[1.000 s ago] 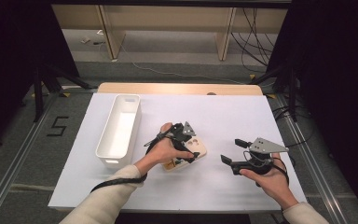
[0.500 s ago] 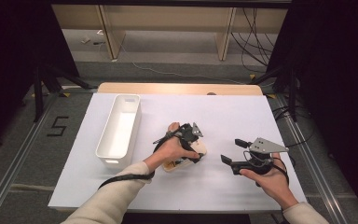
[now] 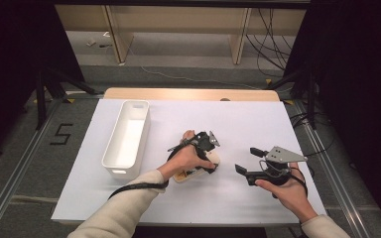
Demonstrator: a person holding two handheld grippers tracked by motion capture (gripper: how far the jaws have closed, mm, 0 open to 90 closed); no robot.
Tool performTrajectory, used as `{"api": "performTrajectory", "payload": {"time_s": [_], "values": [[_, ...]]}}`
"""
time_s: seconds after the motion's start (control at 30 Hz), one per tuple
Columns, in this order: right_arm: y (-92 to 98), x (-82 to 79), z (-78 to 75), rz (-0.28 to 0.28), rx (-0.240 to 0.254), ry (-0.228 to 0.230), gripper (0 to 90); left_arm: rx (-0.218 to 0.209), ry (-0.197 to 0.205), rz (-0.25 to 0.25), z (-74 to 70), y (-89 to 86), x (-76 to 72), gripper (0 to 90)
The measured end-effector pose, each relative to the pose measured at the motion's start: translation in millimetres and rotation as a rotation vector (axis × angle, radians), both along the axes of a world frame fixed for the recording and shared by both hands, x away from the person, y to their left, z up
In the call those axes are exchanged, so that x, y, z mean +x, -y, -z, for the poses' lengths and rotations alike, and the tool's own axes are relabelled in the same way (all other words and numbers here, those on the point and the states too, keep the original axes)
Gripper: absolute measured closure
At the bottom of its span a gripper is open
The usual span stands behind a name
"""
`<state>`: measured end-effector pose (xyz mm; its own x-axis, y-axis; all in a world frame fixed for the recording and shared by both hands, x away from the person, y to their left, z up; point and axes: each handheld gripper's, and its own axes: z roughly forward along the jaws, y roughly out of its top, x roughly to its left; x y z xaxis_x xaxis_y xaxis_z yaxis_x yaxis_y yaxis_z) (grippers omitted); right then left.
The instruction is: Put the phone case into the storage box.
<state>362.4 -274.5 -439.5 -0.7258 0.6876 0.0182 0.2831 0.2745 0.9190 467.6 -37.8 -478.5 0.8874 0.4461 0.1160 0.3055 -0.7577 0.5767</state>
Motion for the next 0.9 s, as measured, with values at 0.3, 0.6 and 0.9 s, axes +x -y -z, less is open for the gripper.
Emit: {"api": "performTrajectory", "payload": {"time_s": [0.3,0.6,0.9], "values": [[-0.3,-0.1,0.1,-0.002,-0.003,0.0,15.9,0.012,-0.018,-0.003,1.6,2.6,3.2,0.4],[-0.3,-0.1,0.1,-0.003,-0.004,0.001,15.9,-0.001,-0.062,-0.012,3.0,1.1,7.4,0.7],[-0.2,-0.4,-0.1,-0.003,-0.01,-0.003,15.9,-0.007,-0.101,-0.019,4.4,0.0,11.7,0.5]]}}
